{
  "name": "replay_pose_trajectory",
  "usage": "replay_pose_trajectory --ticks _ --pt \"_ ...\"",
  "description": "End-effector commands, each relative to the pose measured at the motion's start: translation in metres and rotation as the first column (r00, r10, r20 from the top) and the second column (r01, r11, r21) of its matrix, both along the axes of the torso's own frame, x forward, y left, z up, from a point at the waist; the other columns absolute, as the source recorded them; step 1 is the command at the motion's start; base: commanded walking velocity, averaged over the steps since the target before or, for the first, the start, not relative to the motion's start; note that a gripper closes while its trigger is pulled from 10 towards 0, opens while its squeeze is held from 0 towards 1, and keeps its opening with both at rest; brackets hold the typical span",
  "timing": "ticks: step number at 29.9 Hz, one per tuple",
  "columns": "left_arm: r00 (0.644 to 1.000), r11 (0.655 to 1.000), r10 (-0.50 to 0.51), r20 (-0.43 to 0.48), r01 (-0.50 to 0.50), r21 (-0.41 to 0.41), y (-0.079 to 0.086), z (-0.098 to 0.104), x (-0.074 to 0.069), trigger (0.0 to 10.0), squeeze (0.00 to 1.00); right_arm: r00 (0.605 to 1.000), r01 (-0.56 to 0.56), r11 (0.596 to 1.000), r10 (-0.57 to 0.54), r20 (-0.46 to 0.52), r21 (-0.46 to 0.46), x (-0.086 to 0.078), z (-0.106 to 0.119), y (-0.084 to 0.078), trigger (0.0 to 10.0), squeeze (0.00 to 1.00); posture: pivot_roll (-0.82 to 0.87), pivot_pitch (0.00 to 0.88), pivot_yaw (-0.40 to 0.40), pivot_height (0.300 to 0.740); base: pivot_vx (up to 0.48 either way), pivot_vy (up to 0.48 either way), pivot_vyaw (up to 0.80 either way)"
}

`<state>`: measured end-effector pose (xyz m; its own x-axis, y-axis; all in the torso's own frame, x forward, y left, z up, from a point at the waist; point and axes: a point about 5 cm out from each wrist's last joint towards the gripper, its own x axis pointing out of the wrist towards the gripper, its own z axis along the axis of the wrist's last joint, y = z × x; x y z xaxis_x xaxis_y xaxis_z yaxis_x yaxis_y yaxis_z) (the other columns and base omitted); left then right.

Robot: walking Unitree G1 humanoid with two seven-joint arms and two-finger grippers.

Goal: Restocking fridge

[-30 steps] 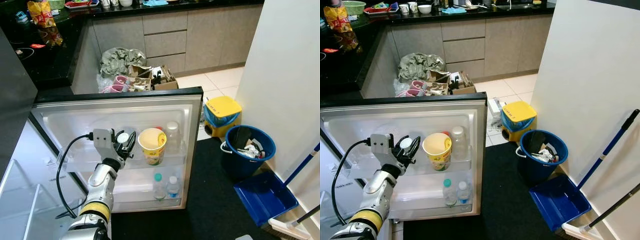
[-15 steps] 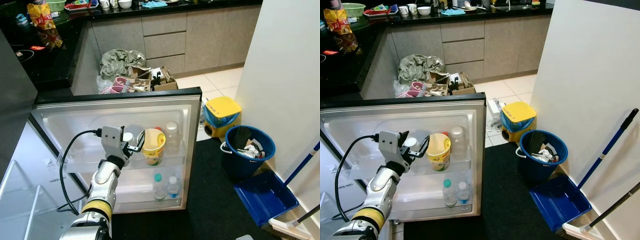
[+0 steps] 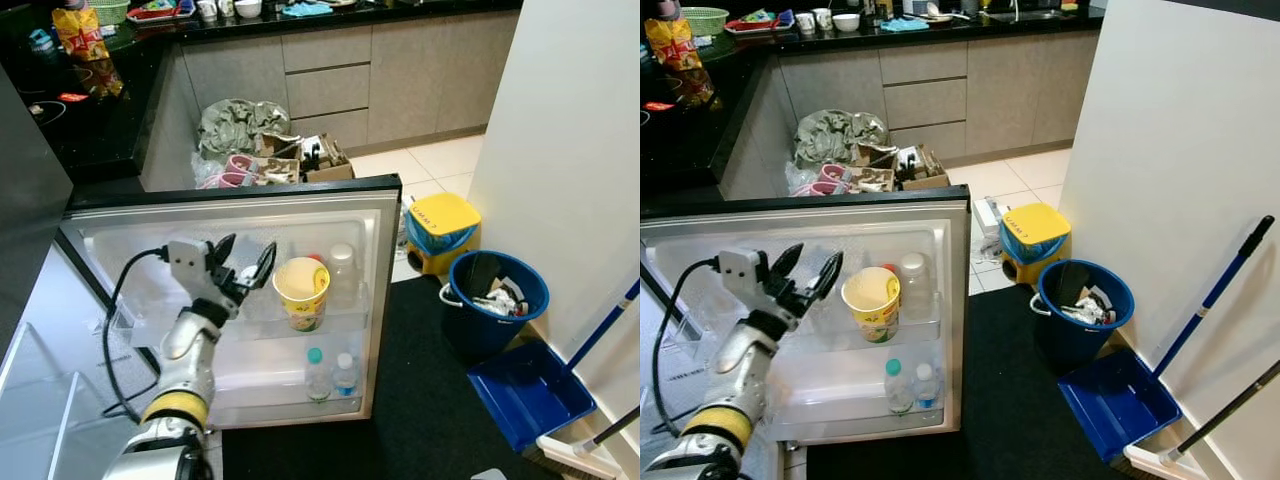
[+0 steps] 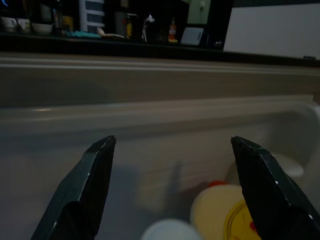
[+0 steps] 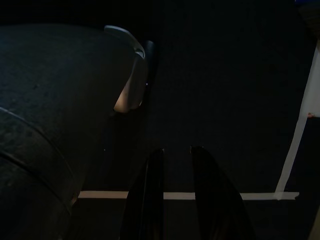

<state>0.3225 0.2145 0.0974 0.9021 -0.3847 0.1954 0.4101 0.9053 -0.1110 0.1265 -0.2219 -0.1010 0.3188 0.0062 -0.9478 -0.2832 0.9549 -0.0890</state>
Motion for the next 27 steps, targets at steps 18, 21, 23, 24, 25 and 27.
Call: replay_pose_trajectory --ticks 18,21,23,24,25,27 --pt "0.887 0.925 -0.215 -0.409 0.051 -0.377 0.028 -0.104 -0.1 10.0 0.0 1.0 0.0 1.0 0.0 -0.01 0.022 -0.003 -0.002 0.007 10.0 0.0 -0.04 0.0 0.059 0.74 0.0 0.0 0.0" --pt "0.835 0.933 -0.192 -0.516 -0.009 -0.361 0.018 -0.121 -0.111 10.0 0.0 1.0 -0.002 1.0 0.003 -0.011 0.02 -0.003 -0.002 0.006 10.0 0.0 -0.04 0.0 0.053 0.74 0.0 0.0 0.0" --pt "0.785 0.941 -0.136 -0.604 -0.088 -0.325 0.013 -0.134 -0.118 10.0 0.0 1.0 -0.004 1.0 0.004 -0.012 0.018 -0.003 -0.002 0.006 10.0 0.0 -0.04 0.0 0.053 0.74 0.0 0.0 0.0" --pt "0.785 0.941 -0.136 -0.604 -0.088 -0.325 0.013 -0.134 -0.118 10.0 0.0 1.0 -0.004 1.0 0.004 -0.012 0.018 -0.003 -0.002 0.006 10.0 0.0 -0.04 0.0 0.053 0.74 0.0 0.0 0.0" --pt "0.735 0.954 -0.085 -0.672 -0.136 -0.269 0.009 -0.144 -0.126 10.0 0.0 1.0 -0.005 1.0 0.005 -0.012 0.017 -0.003 -0.002 0.006 10.0 0.0 -0.04 0.0 0.051 0.74 0.0 0.0 0.0" --pt "0.679 0.967 -0.03 -0.734 -0.167 -0.194 0.006 -0.153 -0.134 10.0 0.0 1.0 -0.006 1.0 0.006 -0.012 0.016 -0.003 -0.002 0.006 10.0 0.0 -0.04 0.0 0.051 0.74 0.0 0.0 0.0"
